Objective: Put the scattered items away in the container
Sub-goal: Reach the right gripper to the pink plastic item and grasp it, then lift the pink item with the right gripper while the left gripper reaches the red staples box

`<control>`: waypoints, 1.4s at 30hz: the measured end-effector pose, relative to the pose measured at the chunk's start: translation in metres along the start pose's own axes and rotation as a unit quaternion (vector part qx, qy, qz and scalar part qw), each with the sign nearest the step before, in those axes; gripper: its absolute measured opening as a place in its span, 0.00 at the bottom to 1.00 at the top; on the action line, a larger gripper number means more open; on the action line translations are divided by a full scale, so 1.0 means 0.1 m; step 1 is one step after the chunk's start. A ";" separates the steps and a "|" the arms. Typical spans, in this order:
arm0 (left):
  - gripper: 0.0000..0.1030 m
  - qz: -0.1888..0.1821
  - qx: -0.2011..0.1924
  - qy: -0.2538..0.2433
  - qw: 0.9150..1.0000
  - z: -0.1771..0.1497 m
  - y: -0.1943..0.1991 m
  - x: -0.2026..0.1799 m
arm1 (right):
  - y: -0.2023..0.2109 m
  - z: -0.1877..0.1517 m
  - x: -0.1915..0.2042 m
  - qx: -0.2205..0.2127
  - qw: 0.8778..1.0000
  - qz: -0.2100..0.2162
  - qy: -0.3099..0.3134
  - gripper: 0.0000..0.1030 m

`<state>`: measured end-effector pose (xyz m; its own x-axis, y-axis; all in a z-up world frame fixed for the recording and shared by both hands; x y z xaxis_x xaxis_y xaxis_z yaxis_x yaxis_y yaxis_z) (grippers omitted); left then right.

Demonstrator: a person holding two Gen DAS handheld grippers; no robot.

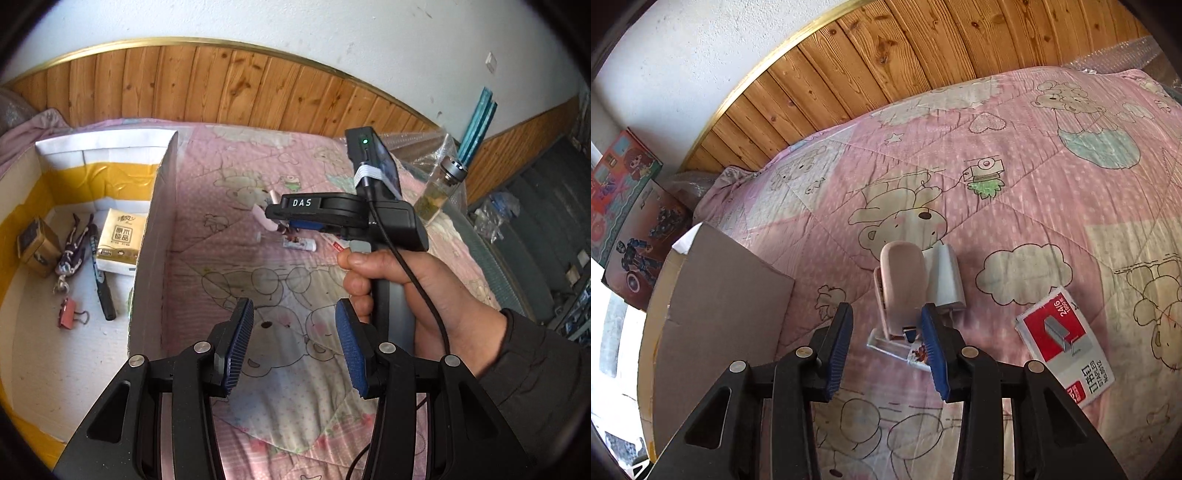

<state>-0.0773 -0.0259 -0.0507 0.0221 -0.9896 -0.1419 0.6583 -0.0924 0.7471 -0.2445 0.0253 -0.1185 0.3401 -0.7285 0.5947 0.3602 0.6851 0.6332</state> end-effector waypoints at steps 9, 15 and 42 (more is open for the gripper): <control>0.47 -0.018 0.001 0.005 1.000 0.00 0.02 -0.02 | -0.05 0.01 -0.13 -0.016 0.999 0.016 -0.035 0.24; 0.47 -0.017 -0.007 0.011 1.000 0.05 0.08 0.02 | 0.10 -0.23 -0.10 -0.027 0.952 0.208 -0.223 0.24; 0.47 -0.027 -0.009 0.021 0.999 0.05 0.20 0.05 | 0.93 -0.85 0.22 0.013 0.993 -0.059 0.098 0.31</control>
<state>-0.0681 -0.0334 -0.0332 0.0171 -0.9778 -0.2088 0.6722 -0.1434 0.7263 -0.1292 0.0735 -0.0888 0.4605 -0.7882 0.4082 0.3868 0.5921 0.7069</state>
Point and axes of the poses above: each gripper's, at about its wrist camera, not at the fingertips, and y roughly against the way its jaws point, x to its left, z to its top, the point moved 8 cm from there along -y, roughly the way its jaws point, and after that the axes turned 14 degrees about z, right-handed, at the moved point
